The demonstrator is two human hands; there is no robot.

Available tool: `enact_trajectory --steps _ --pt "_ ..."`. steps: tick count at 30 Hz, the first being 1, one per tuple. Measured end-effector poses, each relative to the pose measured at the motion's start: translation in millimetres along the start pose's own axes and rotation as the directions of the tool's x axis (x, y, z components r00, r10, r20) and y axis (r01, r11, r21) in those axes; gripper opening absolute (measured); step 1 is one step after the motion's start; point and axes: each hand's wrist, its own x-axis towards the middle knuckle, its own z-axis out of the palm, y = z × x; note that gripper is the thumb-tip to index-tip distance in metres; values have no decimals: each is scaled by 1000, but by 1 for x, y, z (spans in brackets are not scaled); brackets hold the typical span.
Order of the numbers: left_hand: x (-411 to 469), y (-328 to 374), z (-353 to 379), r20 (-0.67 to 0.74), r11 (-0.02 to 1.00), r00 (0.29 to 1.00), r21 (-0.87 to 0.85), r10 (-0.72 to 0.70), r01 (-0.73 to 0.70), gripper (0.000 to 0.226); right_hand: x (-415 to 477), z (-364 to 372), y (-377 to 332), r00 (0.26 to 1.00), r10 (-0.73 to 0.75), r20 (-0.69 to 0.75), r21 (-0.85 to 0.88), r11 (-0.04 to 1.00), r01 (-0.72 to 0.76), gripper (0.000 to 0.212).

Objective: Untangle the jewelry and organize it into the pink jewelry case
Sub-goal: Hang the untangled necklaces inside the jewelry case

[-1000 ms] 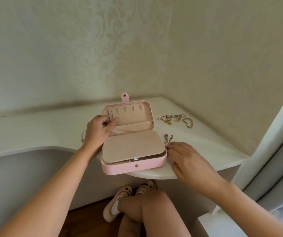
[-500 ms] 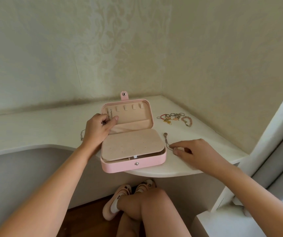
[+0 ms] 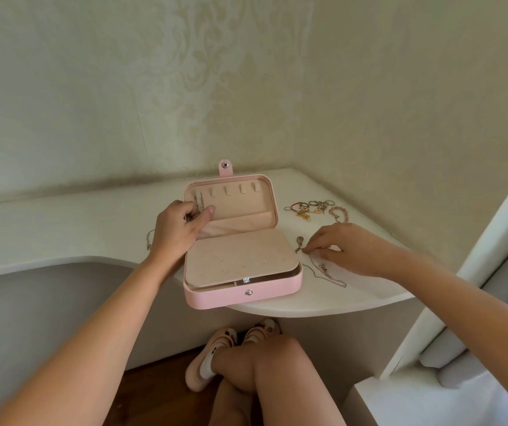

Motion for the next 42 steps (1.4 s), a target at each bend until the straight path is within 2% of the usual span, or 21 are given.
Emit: enact_trajectory --steps 5,10,14,16,19,22,29,31,34,37,39,42 --pt "1 -2 1 -3 1000 1000 8 24 -24 52 1 -7 30 996 92 9 -95 991 -91 41" --pt "2 -2 1 -5 999 999 22 34 -34 53 10 -10 46 974 225 -27 -143 964 -226 46" --pt "2 -3 2 -6 999 1000 28 30 -30 51 1 1 44 970 156 -185 58 987 -148 52" --pt "2 -4 2 0 999 1000 25 26 -26 50 -10 6 34 970 157 -187 154 980 -128 49" --pt "2 -4 2 8 1000 1000 19 24 -24 51 -22 13 29 970 155 -189 179 976 -122 46" --pt "2 -4 2 8 1000 1000 13 13 -13 49 -32 13 39 951 246 -189 171 962 -215 51" --pt "2 -4 1 17 1000 1000 17 16 -17 52 -43 8 57 889 422 -180 77 907 -415 43" --pt "2 -2 1 16 1000 1000 22 10 -10 53 -41 9 56 901 380 -209 32 923 -382 43" --pt "1 -1 1 16 1000 1000 25 19 -19 54 -40 17 45 933 234 -275 23 971 -237 41" --pt "2 -2 1 14 1000 1000 23 13 -13 53 -46 22 34 933 228 -278 106 973 -206 44" --pt "2 -3 2 17 1000 1000 21 20 -21 52 -54 20 31 943 247 -224 160 963 -215 52" --pt "2 -3 1 23 999 999 23 32 -32 53 -66 14 29 977 198 -77 214 961 -178 61"
